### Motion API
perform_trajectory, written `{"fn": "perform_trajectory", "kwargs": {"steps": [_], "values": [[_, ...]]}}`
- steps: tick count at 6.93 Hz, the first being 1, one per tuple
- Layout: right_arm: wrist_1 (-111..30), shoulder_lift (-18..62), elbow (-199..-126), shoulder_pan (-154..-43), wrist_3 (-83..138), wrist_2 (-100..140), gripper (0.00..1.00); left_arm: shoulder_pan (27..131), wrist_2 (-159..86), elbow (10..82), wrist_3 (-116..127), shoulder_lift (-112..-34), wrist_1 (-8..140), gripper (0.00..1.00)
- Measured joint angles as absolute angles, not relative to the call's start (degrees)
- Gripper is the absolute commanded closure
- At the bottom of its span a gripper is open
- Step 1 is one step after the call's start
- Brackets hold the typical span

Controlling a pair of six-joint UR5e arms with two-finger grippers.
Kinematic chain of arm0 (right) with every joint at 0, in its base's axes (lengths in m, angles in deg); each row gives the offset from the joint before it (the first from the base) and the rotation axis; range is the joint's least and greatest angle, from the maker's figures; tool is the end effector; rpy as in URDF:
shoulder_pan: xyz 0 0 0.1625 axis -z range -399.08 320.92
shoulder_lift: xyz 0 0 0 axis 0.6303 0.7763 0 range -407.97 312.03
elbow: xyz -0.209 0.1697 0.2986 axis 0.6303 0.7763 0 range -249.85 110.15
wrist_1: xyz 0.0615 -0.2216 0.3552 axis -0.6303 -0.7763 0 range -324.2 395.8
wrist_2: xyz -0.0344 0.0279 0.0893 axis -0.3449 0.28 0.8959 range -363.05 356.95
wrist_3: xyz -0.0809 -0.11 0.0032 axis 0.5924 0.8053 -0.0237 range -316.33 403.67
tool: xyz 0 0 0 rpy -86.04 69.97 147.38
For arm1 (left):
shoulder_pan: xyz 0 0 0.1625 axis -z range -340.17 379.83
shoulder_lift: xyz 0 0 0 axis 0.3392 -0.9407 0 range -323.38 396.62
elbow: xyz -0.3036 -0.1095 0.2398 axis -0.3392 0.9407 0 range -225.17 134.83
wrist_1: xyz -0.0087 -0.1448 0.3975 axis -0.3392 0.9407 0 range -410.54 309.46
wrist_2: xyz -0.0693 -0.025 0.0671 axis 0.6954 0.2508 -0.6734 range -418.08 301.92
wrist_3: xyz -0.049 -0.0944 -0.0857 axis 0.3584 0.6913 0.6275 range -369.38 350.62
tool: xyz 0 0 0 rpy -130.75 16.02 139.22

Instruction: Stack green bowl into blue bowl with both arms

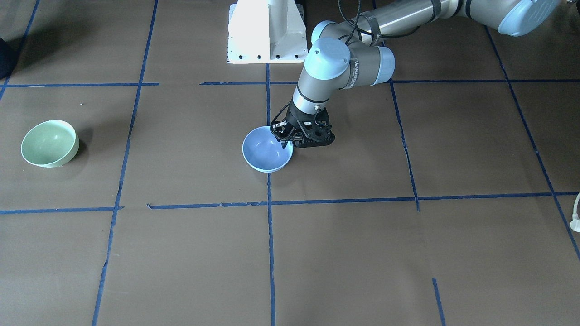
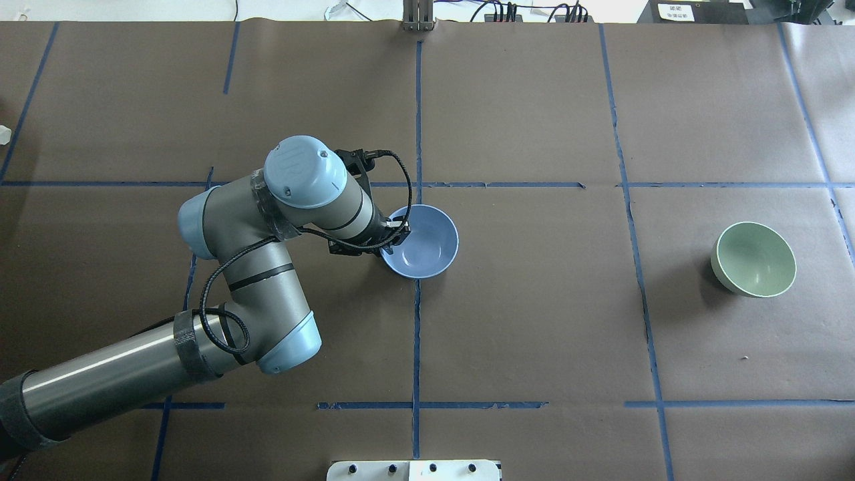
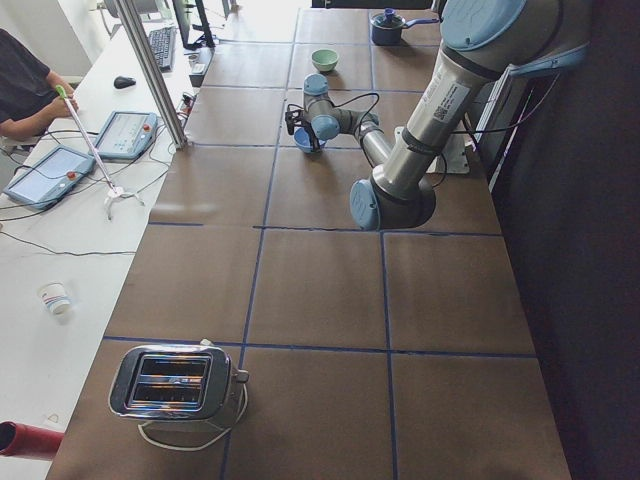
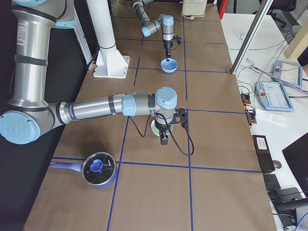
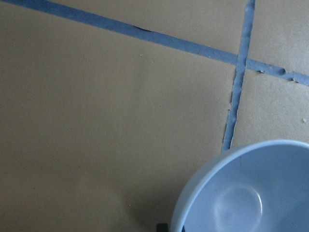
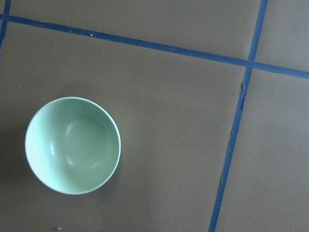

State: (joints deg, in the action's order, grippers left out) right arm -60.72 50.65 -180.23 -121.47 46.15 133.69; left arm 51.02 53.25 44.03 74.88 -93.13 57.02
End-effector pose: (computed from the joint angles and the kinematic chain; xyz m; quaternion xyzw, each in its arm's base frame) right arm -0.0248 -0.4414 0.5623 0.0242 -0.3977 -0.0986 0.9119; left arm 0.5816 -0.4498 0.2062 -0.0072 0.4929 -0.1052 0.8637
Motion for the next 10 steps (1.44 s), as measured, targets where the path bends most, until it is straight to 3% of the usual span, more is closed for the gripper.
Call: {"fn": "perform_trajectory", "kwargs": {"steps": [3,7,8,9,10], "values": [[-45.3,50.5,-176.4,-112.8,28.7,130.5,0.00,53.9,53.5,57.9,75.2,-87.0,53.0,0.00],[-6.1,51.0,-159.1,-104.5,-2.0,128.2,0.06,54.8,53.6,60.0,75.3,-85.7,52.3,0.00],[-3.0,50.9,-157.5,-103.2,-3.3,128.2,0.18,54.8,53.6,60.0,75.3,-85.7,52.3,0.00],[-2.0,50.8,-156.8,-102.2,-3.7,128.4,0.48,54.7,53.6,60.0,75.3,-85.6,52.3,0.00],[-1.5,50.8,-156.5,-101.1,-3.7,128.5,0.97,54.7,53.6,60.0,75.3,-85.6,52.3,0.00]]}}
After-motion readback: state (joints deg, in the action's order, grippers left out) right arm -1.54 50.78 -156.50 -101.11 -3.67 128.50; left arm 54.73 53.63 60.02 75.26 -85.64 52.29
